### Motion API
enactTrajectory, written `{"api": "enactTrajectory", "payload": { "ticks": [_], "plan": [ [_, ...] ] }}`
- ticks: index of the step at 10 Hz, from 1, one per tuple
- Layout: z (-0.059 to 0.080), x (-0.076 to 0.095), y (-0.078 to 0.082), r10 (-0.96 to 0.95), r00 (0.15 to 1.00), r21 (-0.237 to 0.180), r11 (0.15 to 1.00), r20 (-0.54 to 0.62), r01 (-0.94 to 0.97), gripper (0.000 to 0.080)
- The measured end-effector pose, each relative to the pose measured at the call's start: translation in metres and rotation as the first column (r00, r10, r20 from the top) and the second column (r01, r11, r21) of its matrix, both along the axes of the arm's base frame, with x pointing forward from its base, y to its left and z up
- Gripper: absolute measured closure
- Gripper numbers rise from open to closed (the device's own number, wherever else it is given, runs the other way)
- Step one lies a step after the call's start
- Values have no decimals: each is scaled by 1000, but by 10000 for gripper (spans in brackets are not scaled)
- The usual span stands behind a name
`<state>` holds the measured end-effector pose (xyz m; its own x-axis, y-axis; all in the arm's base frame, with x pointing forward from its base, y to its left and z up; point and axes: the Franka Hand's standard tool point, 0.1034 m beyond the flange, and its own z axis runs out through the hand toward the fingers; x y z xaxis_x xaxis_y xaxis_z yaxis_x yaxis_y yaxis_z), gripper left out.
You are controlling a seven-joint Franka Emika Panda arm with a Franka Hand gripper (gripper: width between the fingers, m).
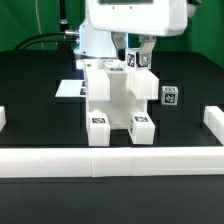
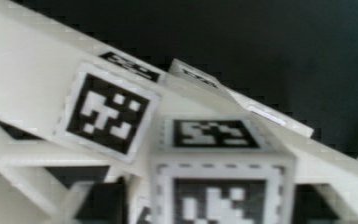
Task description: Assemble chair
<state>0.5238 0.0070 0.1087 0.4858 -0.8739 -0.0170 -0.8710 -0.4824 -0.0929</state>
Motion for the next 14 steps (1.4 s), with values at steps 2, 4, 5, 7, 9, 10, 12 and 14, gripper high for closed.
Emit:
{"api": "enactTrajectory", "payload": {
  "ticks": [2,4,5,7,9,10,12,14],
  "plan": [
    [2,2,2,68,998,-4,998,3,-68,200],
    [4,5,6,207,978,-13,978,10,-207,166],
    [4,5,5,303,953,-21,953,14,-302,153],
    [4,5,4,424,905,-33,905,18,-423,151],
    [4,4,4,593,805,-46,805,18,-592,151],
    [5,5,5,660,751,-52,751,19,-658,151],
    [7,5,6,811,585,-74,585,17,-808,151],
    [6,4,5,902,431,-92,430,10,-898,151]
  ]
}}
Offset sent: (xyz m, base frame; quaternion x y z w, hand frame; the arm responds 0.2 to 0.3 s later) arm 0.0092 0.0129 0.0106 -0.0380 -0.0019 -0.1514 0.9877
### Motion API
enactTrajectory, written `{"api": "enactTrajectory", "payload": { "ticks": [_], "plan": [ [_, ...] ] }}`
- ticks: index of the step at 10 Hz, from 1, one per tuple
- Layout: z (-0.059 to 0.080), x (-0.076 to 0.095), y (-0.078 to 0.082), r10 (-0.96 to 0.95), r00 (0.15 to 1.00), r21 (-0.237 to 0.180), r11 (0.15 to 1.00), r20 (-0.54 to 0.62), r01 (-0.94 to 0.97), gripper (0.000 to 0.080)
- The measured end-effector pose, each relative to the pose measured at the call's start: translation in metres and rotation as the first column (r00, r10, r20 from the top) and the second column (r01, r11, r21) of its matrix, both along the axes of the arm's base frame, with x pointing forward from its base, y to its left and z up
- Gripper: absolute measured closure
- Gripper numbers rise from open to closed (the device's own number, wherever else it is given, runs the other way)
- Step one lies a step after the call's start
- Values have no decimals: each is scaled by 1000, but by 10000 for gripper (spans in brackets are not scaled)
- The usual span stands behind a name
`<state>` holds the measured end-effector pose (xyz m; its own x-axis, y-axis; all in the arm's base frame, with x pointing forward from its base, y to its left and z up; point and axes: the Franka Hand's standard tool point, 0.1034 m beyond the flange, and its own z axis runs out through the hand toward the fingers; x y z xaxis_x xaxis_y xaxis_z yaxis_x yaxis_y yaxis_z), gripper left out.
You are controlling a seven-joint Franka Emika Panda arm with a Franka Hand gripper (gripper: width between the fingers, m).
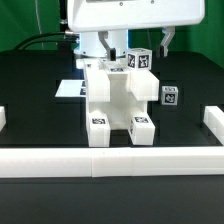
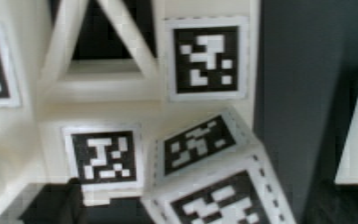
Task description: Assemble chair
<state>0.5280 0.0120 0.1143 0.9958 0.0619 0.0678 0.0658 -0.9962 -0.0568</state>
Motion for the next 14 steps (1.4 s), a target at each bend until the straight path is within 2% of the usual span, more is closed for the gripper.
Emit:
{"api": "enactTrajectory", "payload": {
  "ticks": [3,5,6,7,10,12,14],
  "plan": [
    [-4,-3,1,174,984,-30,984,19,-174,151],
    [-4,-4,-1,190,982,-32,981,18,-189,394],
    [-5,-4,-1,190,982,-32,981,18,-189,394],
    [-5,-4,-1,185,983,-31,982,18,-184,517],
    [-5,-3,-6,101,995,-20,995,18,-100,517],
    [-5,-3,-9,-42,999,-8,999,10,43,517],
    [-4,-1,-20,-197,980,5,980,0,197,517]
  ]
}}
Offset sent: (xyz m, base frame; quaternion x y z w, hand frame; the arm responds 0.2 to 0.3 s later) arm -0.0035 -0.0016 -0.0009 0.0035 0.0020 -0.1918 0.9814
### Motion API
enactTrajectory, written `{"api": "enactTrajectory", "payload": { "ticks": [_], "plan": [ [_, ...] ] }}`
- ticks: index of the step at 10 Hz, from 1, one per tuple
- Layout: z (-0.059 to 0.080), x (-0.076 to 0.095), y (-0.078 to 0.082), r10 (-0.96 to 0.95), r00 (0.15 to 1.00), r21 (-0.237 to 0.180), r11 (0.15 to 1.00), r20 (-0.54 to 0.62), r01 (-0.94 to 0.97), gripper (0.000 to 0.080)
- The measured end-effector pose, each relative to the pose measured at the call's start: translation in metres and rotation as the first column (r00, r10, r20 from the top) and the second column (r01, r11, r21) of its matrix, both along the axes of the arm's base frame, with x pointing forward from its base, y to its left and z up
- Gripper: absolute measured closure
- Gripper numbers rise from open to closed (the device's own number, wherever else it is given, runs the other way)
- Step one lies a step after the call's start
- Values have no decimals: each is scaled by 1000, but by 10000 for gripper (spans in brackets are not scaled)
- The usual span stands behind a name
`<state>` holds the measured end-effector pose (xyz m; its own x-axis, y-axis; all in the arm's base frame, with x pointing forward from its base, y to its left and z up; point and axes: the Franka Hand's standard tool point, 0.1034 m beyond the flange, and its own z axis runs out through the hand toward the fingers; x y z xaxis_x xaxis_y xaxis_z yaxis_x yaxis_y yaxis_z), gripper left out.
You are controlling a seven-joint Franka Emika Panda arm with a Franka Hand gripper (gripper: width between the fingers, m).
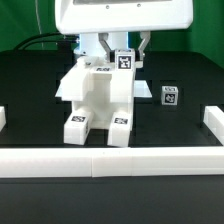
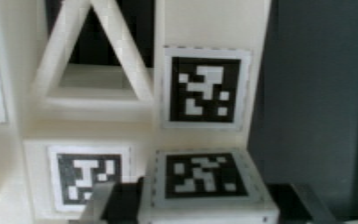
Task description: Assemble chair
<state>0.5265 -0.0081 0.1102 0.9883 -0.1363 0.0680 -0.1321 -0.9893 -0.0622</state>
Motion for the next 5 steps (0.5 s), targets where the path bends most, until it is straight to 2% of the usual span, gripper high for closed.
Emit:
{"api": "enactTrajectory", "payload": {
  "ticks": [1,4,5],
  "plan": [
    [0,0,-5,-29,1000,3,1000,0,29,517],
    [1,1,-13,-284,959,28,958,-11,284,517],
    [1,1,-13,-302,953,28,953,-13,302,515]
  ]
}}
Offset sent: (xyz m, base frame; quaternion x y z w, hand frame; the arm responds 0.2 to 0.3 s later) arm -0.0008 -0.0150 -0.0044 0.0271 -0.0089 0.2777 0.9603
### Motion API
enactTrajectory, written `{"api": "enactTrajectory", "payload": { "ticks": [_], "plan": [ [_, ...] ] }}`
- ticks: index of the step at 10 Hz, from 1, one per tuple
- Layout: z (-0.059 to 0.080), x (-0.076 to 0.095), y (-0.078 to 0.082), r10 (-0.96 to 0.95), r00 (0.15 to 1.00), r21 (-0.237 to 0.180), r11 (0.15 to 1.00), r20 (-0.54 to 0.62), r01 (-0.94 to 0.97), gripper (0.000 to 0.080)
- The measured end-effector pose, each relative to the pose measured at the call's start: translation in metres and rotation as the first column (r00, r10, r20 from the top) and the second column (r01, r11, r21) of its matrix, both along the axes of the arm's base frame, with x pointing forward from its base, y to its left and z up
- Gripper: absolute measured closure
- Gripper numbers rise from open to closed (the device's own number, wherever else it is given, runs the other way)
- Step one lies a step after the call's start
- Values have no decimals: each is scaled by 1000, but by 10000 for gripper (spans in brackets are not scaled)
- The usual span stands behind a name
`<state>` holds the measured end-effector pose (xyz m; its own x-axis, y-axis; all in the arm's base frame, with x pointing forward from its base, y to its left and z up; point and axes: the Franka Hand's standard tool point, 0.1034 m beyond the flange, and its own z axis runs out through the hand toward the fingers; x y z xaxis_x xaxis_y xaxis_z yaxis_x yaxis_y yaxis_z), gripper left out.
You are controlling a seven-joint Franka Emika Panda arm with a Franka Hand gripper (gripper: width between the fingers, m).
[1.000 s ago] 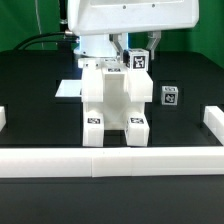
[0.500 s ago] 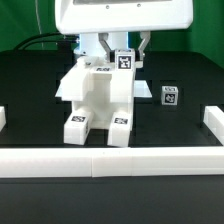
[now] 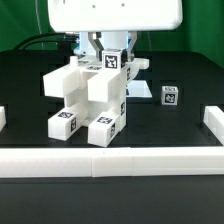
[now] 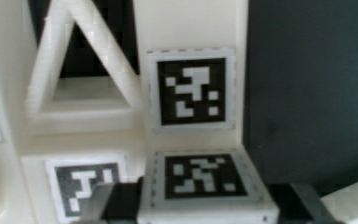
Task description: Assemble chair
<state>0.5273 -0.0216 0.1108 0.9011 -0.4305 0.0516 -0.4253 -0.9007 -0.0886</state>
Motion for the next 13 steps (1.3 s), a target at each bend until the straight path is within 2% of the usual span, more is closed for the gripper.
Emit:
{"api": "enactTrajectory", "payload": {
  "ticks": [1,2,3,4,6,10,12,13],
  "plan": [
    [0,0,0,-7,1000,1,1000,-1,7,436],
    [0,0,0,-4,1000,0,1000,0,4,436],
    [1,1,-1,0,1000,0,1000,1,0,254],
    [1,1,-2,8,1000,-2,1000,2,-8,182],
    [6,1,-2,3,1000,8,1000,-1,-3,156],
    [52,-6,27,12,1000,75,997,13,-13,151],
    [59,-18,47,-40,999,95,995,8,39,151],
    [57,-17,46,-27,1000,93,995,9,26,151]
  ]
}}
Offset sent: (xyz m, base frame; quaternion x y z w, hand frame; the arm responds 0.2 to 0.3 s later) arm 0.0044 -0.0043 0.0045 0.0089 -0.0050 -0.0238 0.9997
